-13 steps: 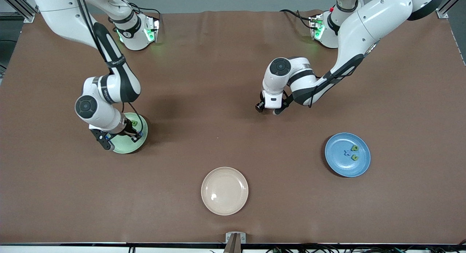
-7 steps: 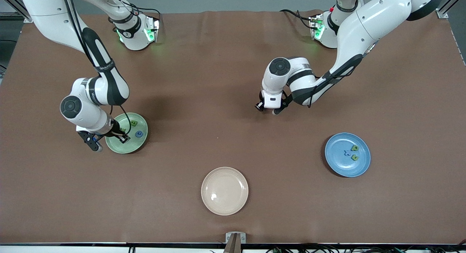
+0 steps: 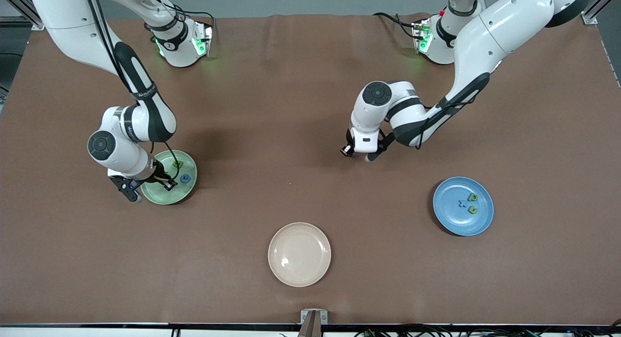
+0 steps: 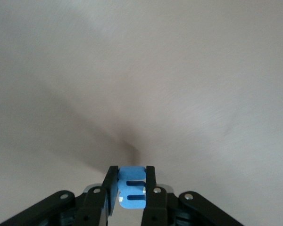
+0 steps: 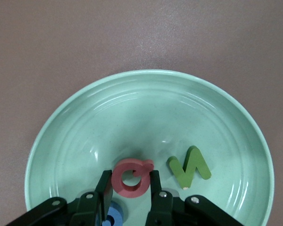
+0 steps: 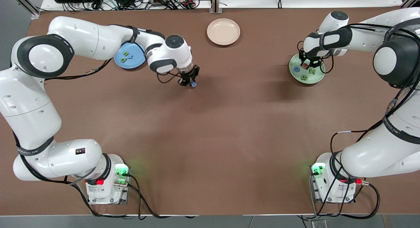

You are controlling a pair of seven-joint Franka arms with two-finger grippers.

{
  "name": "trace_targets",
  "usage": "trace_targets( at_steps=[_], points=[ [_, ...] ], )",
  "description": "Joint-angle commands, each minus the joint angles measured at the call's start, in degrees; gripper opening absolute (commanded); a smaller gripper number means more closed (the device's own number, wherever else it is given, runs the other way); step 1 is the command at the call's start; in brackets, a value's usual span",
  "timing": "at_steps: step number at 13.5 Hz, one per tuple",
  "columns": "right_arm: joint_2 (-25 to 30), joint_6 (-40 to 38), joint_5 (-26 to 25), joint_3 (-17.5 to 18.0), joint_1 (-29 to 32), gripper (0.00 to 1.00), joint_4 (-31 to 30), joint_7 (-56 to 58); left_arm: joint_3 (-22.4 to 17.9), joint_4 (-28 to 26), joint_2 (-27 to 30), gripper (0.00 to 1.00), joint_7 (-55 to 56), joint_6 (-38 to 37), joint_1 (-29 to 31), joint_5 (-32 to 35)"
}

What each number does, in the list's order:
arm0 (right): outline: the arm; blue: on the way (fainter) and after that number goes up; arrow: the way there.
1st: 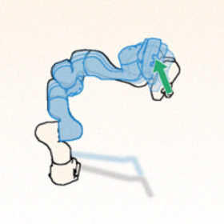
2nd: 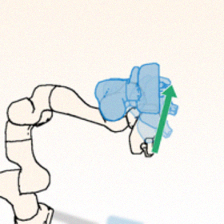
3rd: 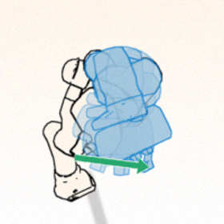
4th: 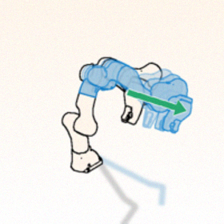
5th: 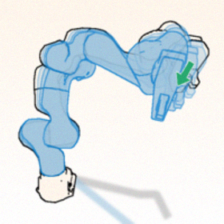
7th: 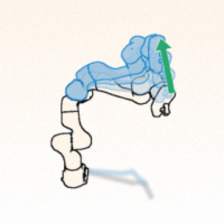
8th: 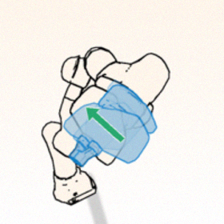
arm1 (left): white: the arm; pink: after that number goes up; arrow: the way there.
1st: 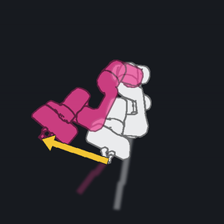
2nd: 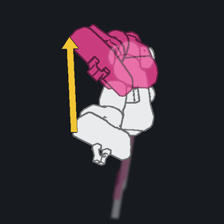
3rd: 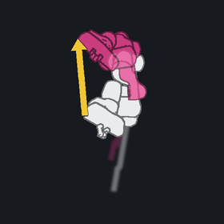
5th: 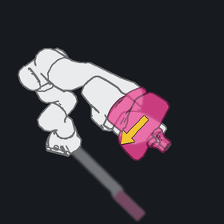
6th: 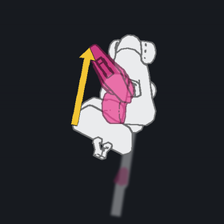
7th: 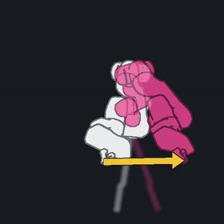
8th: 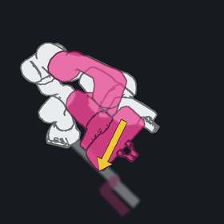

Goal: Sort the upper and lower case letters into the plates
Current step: 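Drop the pink G into the green plate while the left carries e, then drop the blue e into the blue plate while the right gripper withdraws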

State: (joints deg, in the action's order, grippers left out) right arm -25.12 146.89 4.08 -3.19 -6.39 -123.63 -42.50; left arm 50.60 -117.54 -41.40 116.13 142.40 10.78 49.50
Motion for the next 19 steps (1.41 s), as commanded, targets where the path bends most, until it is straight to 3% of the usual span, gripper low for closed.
trace_targets(
  at_steps=[1,2,3,6,8,13,19],
  points=[
    [-0.01,0.33,-0.04,0.73,0.86,0.41,-0.12,0.58,-0.06,2.83,1.41,0.0,-3.35,-2.73,0.64,1.13],
    [-0.01,0.33,-0.04,0.73,0.6,0.86,-0.12,0.58,-0.06,3.62,1.41,0.0,-5.45,-4.48,0.65,1.12],
    [0.07,0.33,-0.04,0.73,0.33,1.0,-0.03,0.58,0.02,4.24,1.5,0.0,-8.17,-6.24,0.82,0.95],
    [0.42,-1.25,-0.39,0.81,0.16,1.0,0.93,4.5,2.3,4.86,2.55,0.0,-16.43,-9.68,5.81,0.51],
    [1.56,-12.26,-0.39,0.81,0.33,1.0,5.3,10.57,4.76,4.86,2.55,0.0,-23.19,-11.17,10.82,0.51],
    [4.12,-39.01,-1.01,0.37,1.73,1.0,20.86,25.68,5.12,5.39,2.55,0.0,-37.53,-11.71,17.77,0.51],
    [3.94,-54.85,-5.31,0.46,5.6,1.0,35.81,36.23,4.51,7.15,2.38,0.0,-49.39,-12.32,23.04,0.68]
  ],
)
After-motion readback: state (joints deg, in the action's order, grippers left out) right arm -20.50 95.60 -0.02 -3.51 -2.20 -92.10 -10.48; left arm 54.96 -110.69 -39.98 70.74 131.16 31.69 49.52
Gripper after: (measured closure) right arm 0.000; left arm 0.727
